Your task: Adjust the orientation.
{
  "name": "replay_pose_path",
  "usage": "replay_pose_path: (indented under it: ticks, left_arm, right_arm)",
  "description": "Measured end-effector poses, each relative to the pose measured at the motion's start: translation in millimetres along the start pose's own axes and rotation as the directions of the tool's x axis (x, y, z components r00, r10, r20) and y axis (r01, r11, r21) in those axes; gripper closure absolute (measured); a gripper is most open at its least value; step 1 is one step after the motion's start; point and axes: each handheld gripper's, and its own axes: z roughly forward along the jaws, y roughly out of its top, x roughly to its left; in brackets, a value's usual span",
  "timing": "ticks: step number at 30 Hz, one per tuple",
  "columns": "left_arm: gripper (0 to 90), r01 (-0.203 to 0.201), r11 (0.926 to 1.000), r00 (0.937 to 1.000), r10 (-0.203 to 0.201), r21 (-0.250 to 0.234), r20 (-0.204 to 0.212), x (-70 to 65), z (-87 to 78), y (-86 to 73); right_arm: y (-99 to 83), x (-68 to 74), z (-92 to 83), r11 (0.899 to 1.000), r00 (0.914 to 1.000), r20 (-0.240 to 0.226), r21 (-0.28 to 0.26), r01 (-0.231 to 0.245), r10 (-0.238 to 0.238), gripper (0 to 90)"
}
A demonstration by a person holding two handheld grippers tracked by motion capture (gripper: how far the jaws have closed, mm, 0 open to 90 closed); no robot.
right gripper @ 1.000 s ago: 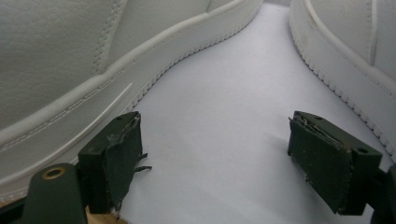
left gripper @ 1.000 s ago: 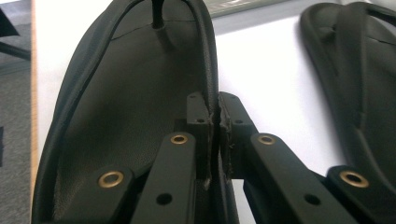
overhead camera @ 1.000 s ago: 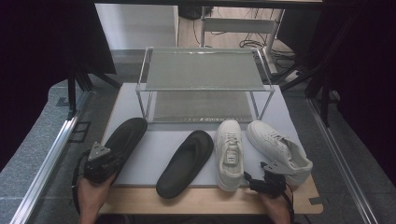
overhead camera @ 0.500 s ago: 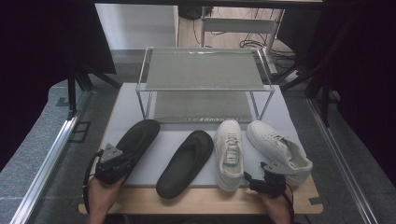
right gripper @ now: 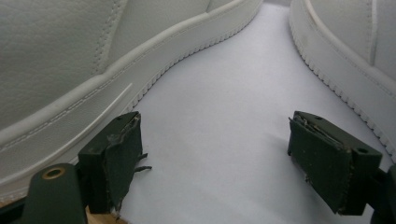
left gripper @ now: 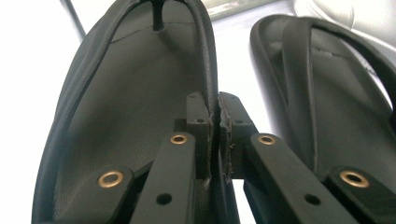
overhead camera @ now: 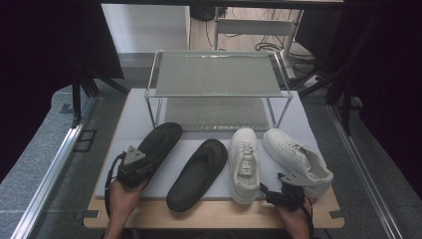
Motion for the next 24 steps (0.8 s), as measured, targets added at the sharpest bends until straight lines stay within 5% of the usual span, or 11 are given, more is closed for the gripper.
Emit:
replay_pose_path:
  ticks: [24]
  left_arm:
    - [83.8, 0.000, 0.9994, 0.9995, -0.001, -0.035, -0.031, -5.1, 61.0, 43.6]
  right_arm:
    - [0.0, -0.2, -0.1, 1.000, 1.0000, -0.002, -0.001, -0.002, 0.002, 17.5]
